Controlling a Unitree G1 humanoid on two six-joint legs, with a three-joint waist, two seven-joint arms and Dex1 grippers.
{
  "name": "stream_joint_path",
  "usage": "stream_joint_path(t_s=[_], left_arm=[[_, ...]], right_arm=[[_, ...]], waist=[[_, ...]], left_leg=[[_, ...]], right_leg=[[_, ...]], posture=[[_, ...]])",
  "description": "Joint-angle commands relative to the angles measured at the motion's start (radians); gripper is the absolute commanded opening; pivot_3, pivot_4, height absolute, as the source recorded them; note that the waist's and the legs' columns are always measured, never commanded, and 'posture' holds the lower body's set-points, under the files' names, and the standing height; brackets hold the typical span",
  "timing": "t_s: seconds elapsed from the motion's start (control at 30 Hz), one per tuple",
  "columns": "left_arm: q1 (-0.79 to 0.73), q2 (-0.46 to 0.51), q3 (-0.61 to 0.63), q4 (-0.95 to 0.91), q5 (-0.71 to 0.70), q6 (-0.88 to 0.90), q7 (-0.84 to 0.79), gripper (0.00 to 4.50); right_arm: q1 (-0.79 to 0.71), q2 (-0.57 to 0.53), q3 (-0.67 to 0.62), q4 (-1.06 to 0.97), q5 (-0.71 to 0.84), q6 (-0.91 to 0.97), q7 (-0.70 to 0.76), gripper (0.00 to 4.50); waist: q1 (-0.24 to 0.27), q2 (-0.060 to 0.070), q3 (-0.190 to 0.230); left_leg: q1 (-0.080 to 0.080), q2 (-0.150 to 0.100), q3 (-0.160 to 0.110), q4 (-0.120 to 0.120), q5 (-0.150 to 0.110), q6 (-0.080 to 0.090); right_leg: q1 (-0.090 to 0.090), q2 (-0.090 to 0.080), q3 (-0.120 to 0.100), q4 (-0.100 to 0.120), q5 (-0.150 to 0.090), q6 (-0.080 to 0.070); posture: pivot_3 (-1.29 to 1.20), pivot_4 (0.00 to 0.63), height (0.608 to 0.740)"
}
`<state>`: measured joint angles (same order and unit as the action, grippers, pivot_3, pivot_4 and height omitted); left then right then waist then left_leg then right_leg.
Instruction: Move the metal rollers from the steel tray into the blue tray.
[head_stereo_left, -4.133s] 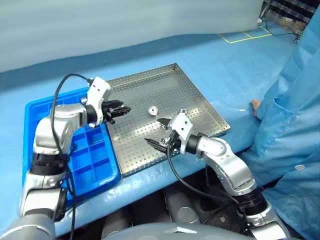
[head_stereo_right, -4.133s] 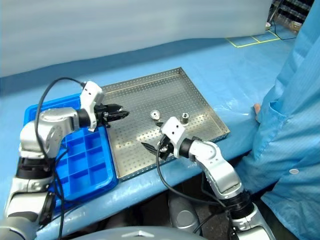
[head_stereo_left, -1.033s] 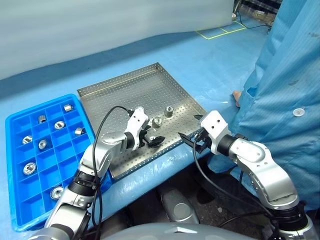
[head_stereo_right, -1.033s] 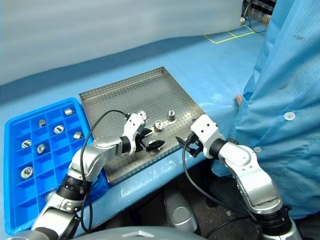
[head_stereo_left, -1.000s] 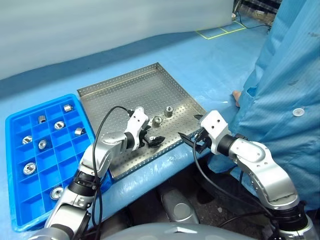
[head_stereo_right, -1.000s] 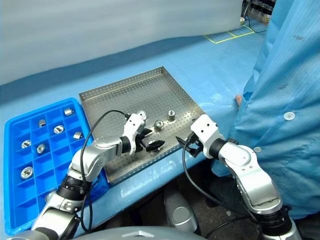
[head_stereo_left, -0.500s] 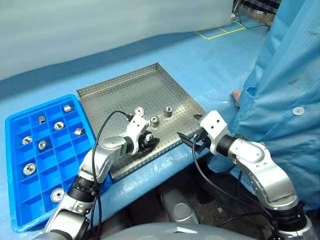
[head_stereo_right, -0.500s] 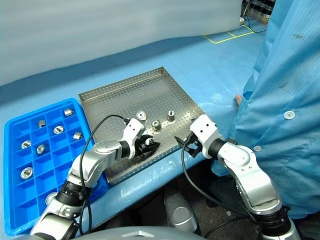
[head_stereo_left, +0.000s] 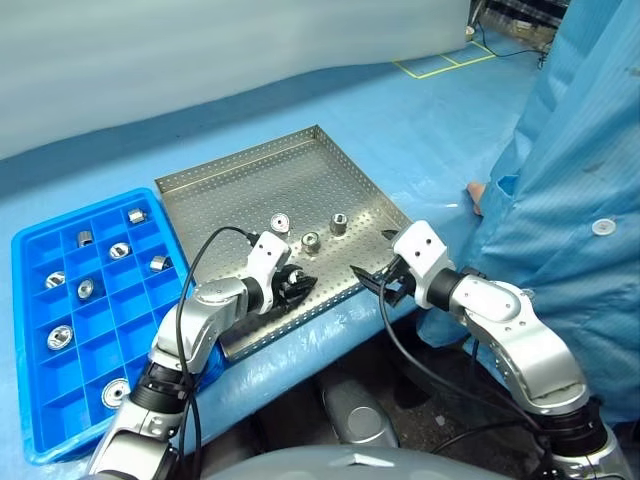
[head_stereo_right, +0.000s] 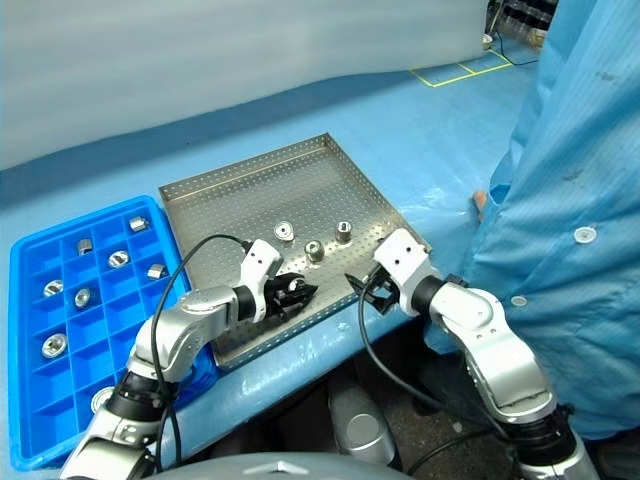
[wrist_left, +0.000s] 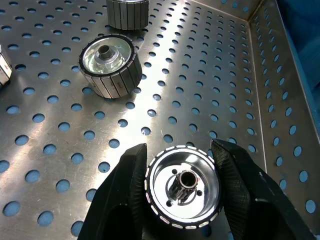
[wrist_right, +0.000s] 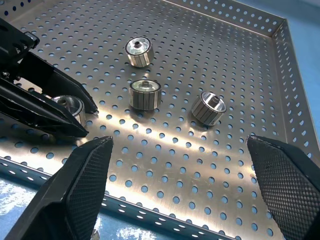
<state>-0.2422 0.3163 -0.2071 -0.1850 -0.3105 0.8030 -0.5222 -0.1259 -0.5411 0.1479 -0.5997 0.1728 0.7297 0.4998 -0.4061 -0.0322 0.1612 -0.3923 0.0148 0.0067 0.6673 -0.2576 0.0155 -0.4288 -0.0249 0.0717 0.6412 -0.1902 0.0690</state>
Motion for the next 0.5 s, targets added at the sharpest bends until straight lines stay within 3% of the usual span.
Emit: stream_joint_path(t_s=[0.03, 0.17, 0.23, 0.37, 0.5], left_arm=[[0.02, -0.01, 0.071, -0.063, -0.047, -0.014, -0.001, 1.77], [0.041, -0.109, 0.282, -0.189, -0.312, -0.019, -0.023, 1.77], [0.057, -0.105, 0.336, -0.257, -0.361, -0.003, -0.002, 1.77], [0.123, -0.031, 0.361, -0.339, -0.34, 0.013, 0.045, 1.77], [0.249, 0.147, 0.371, -0.485, -0.211, 0.033, 0.117, 1.77]], right_arm=[[-0.02, 0.002, -0.005, -0.01, 0.001, -0.022, 0.004, 4.5], [-0.04, 0.034, -0.01, -0.001, 0.049, -0.033, 0.03, 4.5], [-0.056, 0.071, -0.029, 0.004, 0.11, -0.036, 0.058, 4.5], [-0.092, 0.079, 0.004, 0.045, 0.105, -0.062, 0.082, 4.5], [-0.123, 0.092, 0.031, 0.08, 0.127, -0.081, 0.118, 4.5]], waist=[[0.0, 0.0, 0.0], [0.01, -0.001, 0.001], [0.016, -0.001, 0.001], [0.035, 0.0, 0.001], [0.065, -0.001, 0.002]], left_leg=[[0.0, 0.0, 0.0, 0.0, 0.0, 0.0], [-0.001, 0.002, 0.0, -0.001, 0.0, 0.0], [-0.002, 0.005, 0.0, -0.001, 0.0, 0.0], [0.0, 0.005, 0.0, -0.002, 0.0, 0.0], [0.0, 0.005, 0.0, -0.002, 0.0, 0.0]], right_leg=[[0.0, 0.0, 0.0, 0.0, 0.0, 0.0], [-0.002, 0.0, 0.0, 0.0, 0.0, 0.0], [-0.002, 0.0, 0.0, 0.0, 0.0, 0.001], [0.0, 0.0, 0.0, -0.001, 0.0, 0.001], [-0.001, 0.001, -0.001, 0.0, 0.0, -0.001]], posture=[[-0.4, 0.15, 0.74], [-0.37, 0.15, 0.74], [-0.33, 0.15, 0.74], [-0.27, 0.15, 0.74], [-0.21, 0.15, 0.74]])
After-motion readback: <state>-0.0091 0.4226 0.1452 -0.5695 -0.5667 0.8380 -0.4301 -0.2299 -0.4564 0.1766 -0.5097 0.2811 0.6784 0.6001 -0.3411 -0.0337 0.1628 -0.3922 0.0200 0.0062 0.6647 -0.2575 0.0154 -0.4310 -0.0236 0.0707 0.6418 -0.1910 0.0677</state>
